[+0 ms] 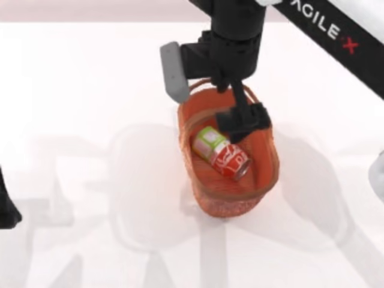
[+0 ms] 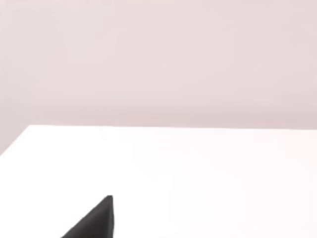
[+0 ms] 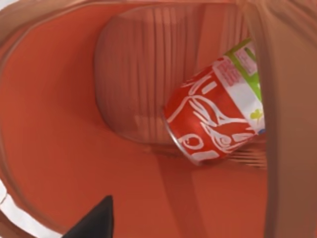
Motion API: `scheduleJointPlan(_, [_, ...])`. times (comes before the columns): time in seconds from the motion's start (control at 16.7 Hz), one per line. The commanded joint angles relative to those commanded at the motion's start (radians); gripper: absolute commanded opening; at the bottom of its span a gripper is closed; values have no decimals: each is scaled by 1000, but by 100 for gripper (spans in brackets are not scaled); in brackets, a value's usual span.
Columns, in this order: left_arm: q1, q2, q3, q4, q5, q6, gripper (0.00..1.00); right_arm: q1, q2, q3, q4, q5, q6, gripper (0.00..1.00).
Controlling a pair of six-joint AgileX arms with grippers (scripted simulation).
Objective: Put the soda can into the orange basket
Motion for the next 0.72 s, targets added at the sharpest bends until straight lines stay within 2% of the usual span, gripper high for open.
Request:
scheduleJointPlan(0.36, [0, 0, 0, 0, 0, 0, 100, 3, -47, -157, 108, 0, 1, 100])
scheduleJointPlan(0.6, [0, 0, 0, 0, 0, 0, 100, 3, -50, -167, 116, 0, 1, 100])
scheduleJointPlan(0.72, [0, 0, 0, 0, 0, 0, 100, 3, -50, -167, 116, 0, 1, 85])
